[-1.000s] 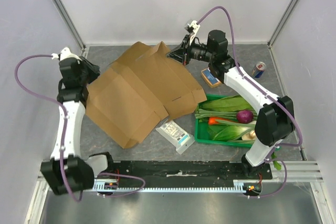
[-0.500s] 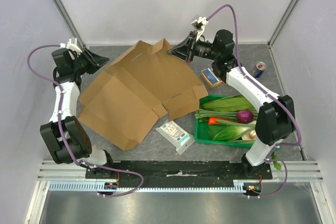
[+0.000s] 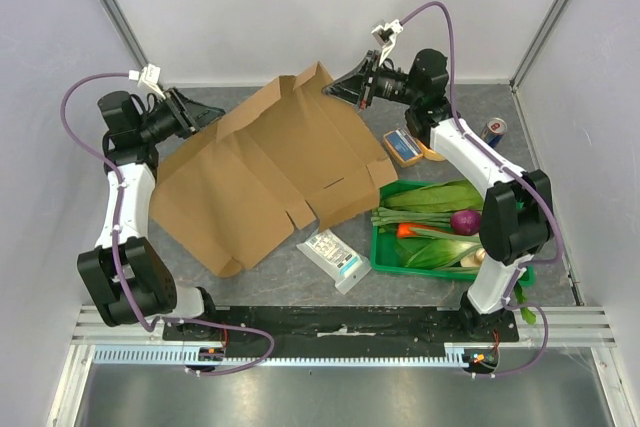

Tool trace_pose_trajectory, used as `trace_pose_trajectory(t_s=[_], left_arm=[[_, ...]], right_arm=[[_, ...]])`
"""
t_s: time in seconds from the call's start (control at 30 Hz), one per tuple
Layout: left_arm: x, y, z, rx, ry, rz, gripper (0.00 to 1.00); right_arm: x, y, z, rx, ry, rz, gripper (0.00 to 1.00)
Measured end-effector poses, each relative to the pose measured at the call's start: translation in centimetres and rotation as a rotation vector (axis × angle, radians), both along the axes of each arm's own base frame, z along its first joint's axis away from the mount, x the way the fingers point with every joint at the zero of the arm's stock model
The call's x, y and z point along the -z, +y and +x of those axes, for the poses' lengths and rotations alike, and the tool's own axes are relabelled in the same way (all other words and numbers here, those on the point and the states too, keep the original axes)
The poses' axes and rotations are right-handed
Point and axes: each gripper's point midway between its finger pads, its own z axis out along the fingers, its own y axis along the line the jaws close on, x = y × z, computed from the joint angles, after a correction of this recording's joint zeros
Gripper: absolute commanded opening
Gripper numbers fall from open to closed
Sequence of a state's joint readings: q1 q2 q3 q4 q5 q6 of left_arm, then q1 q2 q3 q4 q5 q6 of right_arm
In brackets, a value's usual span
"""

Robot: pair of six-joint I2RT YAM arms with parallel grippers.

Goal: Fold the paper box

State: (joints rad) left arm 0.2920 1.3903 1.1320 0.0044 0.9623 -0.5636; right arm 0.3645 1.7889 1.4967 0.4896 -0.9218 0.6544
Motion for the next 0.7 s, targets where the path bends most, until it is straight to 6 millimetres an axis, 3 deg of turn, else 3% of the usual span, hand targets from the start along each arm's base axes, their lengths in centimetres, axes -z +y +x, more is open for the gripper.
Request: trace_pose_trajectory(t_s=[0.13,0.27,0.37,0.57,0.7], left_arm=[[-0.5,-0.7,-0.9,0.051,-0.004,-0.008,0.40],[0.5,-0.6,-1.2,0.047,0.036,0.007,0.31],[1.3,-0.4,-1.3,0.033,0.062,0.022,0.31],[2.8,-0.1,-1.2,0.000,0.094,0.080,0.48],[3.3,-1.0,-1.2,0.008,0.100,0.141,0.49]], right_arm=[[-0.7,-0.2,0.3,-0.005,0.002,0.007,0.00],[-1.3,-0.3,0.1,-0.021,0.009,0.016,0.00],[-1.4,-0.3,-0.1,-0.034,0.015,0.019,0.00],[-1.8,-0.3,-0.4,-0.050,0.025,0.033,0.00],[-2.3,-0.1,-0.4,-0.067,0.022,0.049,0.00]])
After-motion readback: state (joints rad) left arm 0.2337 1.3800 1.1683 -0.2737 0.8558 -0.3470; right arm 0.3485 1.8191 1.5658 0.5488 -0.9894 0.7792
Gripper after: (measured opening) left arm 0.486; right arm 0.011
